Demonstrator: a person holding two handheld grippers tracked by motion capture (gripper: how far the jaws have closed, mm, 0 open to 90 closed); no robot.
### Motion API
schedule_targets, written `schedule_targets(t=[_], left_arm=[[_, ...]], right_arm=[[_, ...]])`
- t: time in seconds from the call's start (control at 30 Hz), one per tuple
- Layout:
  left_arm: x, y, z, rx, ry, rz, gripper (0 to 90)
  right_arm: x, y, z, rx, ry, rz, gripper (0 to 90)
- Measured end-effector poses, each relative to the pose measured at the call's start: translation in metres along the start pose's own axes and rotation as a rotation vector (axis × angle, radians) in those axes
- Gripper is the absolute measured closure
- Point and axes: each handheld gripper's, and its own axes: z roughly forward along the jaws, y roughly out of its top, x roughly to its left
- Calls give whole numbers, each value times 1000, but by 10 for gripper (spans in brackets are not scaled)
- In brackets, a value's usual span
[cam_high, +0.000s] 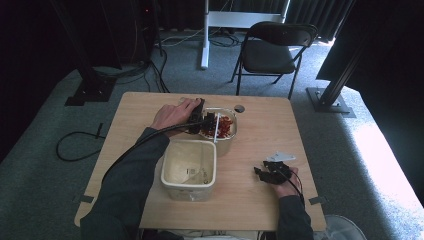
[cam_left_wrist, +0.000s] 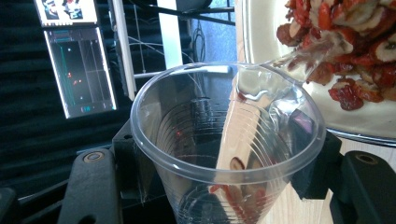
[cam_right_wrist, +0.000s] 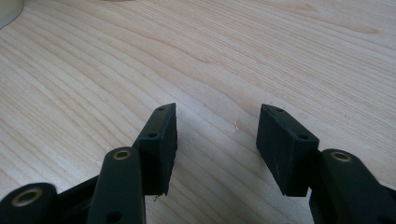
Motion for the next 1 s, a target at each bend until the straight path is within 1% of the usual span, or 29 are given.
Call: schedule_targets(t=[0.03,0.1,0.13,0.23,0.37,0.43,0.47,0.5,0.53,0.6,0.63,0.7,0.73,0.8,0.93,1.0], left_arm=[[1,0,-1,-4,1,-6,361],[3,1,-2,1,9,0,361],[5,2,-2,5,17,12,362],[5,1,-3,4,19,16,364],[2,0,-2,18,27,50,364],[2,0,-1,24,28,57,364],[3,0,-1,29,34,70,364],[4,0,-2,30,34,71,364],[5,0,-3,25,42,78,364],[6,3,-6,35,57,102,364],[7,3,-7,35,59,107,364],[7,4,-7,30,64,103,365],[7,4,-7,32,70,109,365],[6,5,-6,40,76,137,365],[5,5,-6,51,96,160,365],[4,6,-6,58,109,184,366]], right_arm=[[0,0,0,0,0,0,472],[0,0,0,-1,0,0,472],[0,0,0,-1,0,-1,473],[0,0,0,-2,0,-2,473],[0,0,0,-2,0,-2,472],[0,0,0,-1,0,-1,472],[0,0,0,-1,0,-1,472],[0,0,0,-2,0,-2,472],[0,0,0,-2,0,-1,472],[0,0,0,-2,0,-1,473],[0,0,0,-3,0,-1,473],[0,0,0,-2,0,-2,473],[0,0,0,-3,0,-1,473],[0,0,0,-3,0,-3,472],[0,0,0,-3,1,-2,473],[0,0,0,-3,2,-3,472]])
